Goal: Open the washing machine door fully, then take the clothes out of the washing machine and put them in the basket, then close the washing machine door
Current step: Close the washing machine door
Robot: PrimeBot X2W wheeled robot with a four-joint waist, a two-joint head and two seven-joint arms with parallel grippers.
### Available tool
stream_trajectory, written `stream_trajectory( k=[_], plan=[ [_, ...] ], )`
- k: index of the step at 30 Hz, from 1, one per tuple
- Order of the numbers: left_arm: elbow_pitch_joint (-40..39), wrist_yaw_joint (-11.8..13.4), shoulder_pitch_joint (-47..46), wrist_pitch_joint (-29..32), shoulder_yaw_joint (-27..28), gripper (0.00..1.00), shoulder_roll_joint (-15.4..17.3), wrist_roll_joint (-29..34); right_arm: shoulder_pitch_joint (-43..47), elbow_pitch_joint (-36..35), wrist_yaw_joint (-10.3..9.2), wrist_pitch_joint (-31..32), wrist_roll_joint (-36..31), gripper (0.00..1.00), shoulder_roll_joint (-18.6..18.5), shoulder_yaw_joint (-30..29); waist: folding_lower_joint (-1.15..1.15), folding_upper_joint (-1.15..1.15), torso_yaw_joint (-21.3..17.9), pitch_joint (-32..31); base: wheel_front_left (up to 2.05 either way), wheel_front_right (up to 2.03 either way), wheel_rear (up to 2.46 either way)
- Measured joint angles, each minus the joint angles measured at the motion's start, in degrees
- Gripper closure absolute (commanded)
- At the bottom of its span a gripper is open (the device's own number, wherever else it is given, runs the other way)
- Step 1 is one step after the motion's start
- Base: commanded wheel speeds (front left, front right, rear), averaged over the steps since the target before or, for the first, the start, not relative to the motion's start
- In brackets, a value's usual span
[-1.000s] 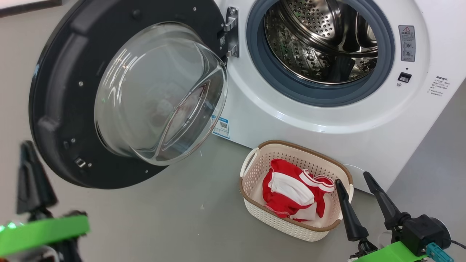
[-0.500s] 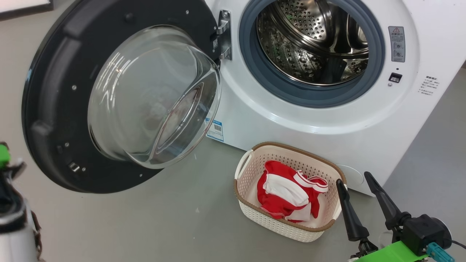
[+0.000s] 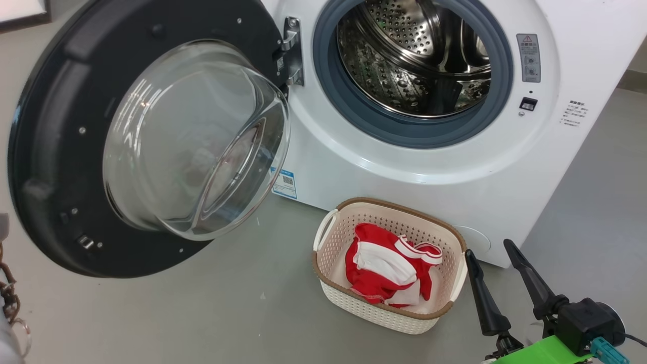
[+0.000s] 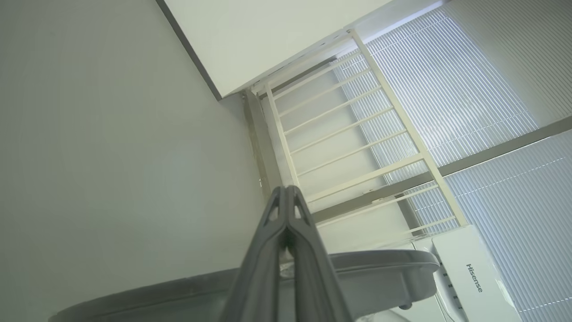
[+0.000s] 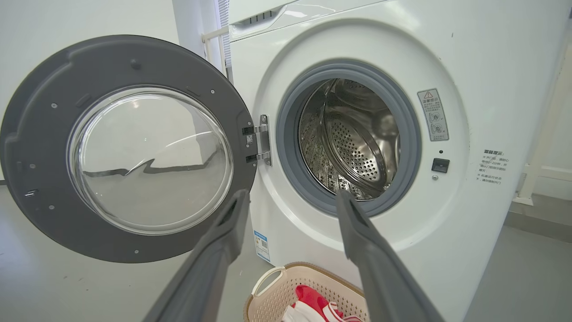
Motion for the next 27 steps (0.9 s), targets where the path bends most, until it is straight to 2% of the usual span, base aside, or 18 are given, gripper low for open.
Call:
stream_trajectory(
  k=[9,14,27],
  plan=[
    [7.8,-0.2,-4.0,7.9,-2.7,1.00,2.1,-0.7,0.0,-0.2,0.00,0.5,0.0,0.00,0.0,0.5,0.00,0.00,-1.4,0.6,0.00,0.00,0.00],
    [10.4,-2.2,-5.0,12.5,-4.2,1.00,3.2,-0.7,0.0,-0.5,0.00,0.5,-0.2,0.00,0.0,0.6,0.00,0.00,-2.1,1.3,0.00,0.00,0.00],
    [13.2,-6.2,-6.0,17.4,-4.9,1.00,4.6,-1.5,-0.1,-0.5,0.00,0.5,-0.2,0.00,0.0,0.1,0.00,0.00,-2.1,2.6,0.00,0.00,0.00]
  ],
)
